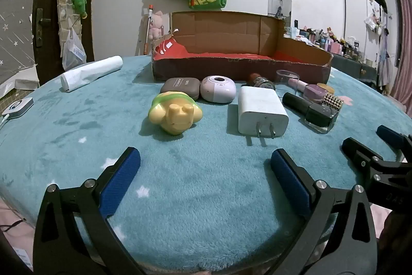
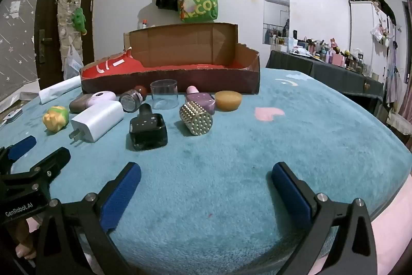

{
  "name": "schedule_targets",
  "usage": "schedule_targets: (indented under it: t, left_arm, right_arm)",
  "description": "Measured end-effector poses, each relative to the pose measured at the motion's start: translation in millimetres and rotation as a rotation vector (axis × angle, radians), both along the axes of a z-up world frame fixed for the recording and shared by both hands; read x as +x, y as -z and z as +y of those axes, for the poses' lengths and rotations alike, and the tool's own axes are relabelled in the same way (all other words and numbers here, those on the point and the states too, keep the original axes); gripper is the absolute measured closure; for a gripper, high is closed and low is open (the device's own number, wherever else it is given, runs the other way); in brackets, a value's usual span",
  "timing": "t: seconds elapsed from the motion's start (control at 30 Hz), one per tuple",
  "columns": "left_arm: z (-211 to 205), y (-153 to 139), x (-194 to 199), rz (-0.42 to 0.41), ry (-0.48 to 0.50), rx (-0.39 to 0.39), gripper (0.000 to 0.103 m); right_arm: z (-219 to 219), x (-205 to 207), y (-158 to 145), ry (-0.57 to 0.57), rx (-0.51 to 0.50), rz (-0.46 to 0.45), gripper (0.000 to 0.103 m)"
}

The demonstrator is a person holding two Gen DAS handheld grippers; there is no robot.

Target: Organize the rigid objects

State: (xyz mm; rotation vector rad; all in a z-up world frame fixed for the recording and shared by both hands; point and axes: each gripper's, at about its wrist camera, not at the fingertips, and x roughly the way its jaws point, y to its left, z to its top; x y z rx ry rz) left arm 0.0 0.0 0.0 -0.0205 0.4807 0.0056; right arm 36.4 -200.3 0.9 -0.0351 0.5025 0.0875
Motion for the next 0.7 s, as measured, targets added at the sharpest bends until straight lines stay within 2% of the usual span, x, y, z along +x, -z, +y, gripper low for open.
schedule_targets:
  t: [0.7]
  left_arm:
    - [0.0, 0.0, 0.1, 0.001, 0.0, 0.001, 0.0]
  right_arm:
    - [1.6, 0.2, 0.5, 0.0, -0.006, -0.001, 0.0]
